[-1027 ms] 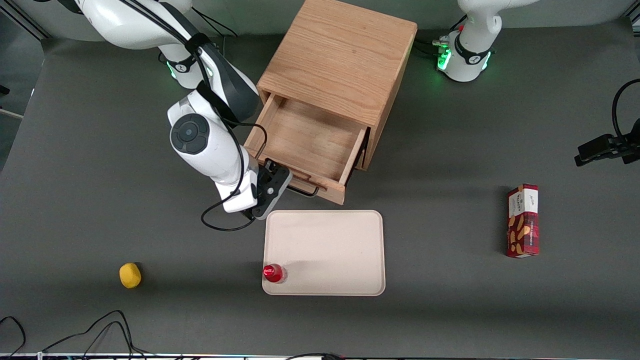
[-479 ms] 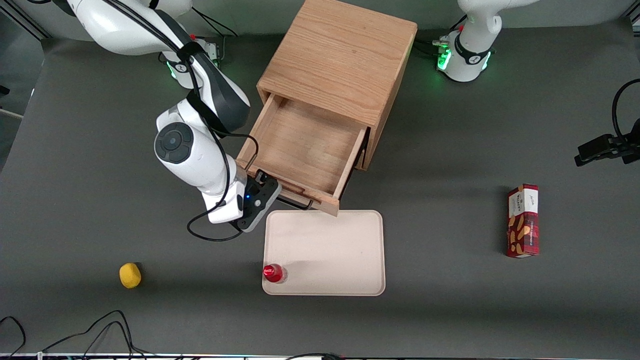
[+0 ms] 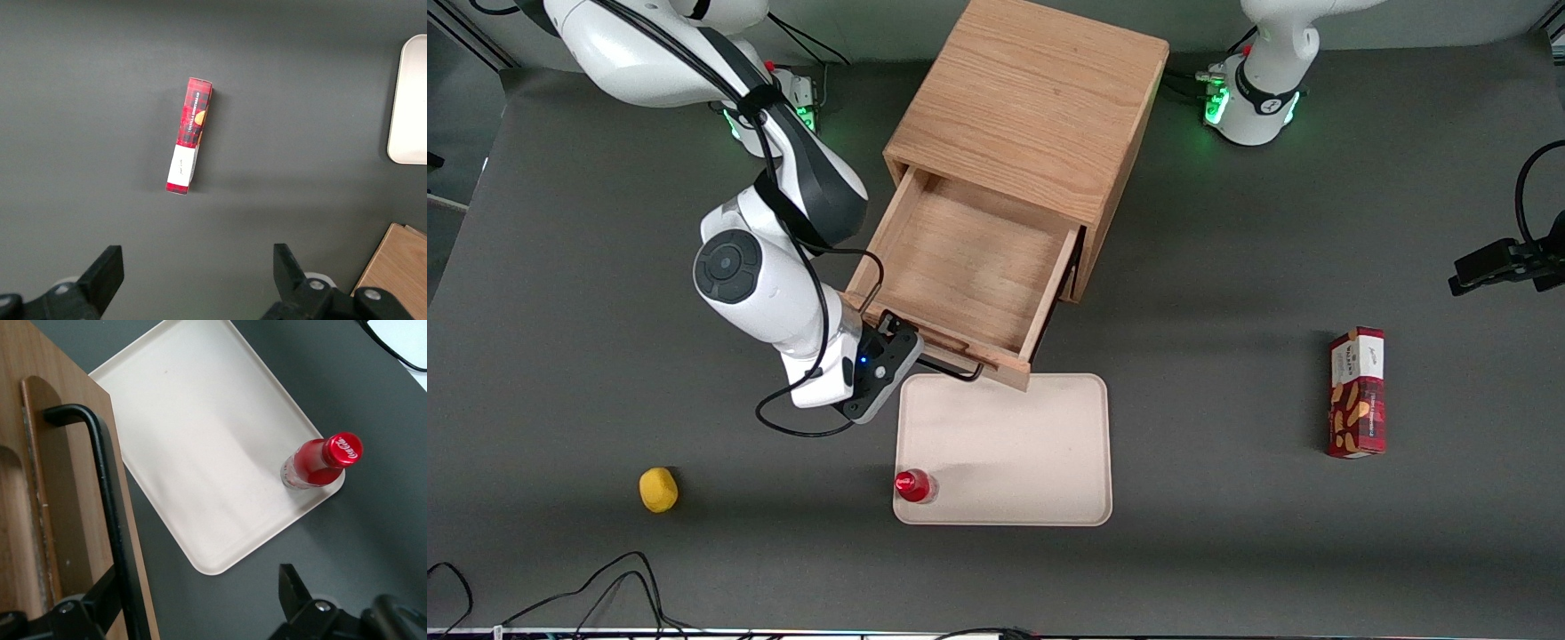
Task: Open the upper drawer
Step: 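Pull the drawer further out with the right gripper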
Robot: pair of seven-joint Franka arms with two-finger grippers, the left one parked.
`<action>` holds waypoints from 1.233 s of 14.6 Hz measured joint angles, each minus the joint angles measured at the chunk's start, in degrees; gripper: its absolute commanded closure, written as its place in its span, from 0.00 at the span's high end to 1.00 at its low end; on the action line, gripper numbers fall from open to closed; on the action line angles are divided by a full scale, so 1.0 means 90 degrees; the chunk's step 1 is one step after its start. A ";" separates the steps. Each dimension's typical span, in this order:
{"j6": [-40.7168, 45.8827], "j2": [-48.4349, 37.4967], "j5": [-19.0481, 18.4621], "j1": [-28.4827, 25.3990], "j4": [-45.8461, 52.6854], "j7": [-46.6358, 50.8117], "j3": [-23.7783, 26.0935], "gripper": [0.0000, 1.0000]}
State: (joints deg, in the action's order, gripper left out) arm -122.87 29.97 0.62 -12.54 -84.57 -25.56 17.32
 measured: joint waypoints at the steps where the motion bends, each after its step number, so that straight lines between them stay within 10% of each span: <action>1: 0.0006 0.0048 0.0008 0.0005 0.0061 -0.0001 0.0000 1.00; 18: 0.0068 0.0265 0.0172 0.0190 0.0361 -0.0044 0.0022 1.00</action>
State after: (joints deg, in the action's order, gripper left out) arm -122.26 32.36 2.17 -10.83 -81.33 -25.96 17.51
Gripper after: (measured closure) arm 0.000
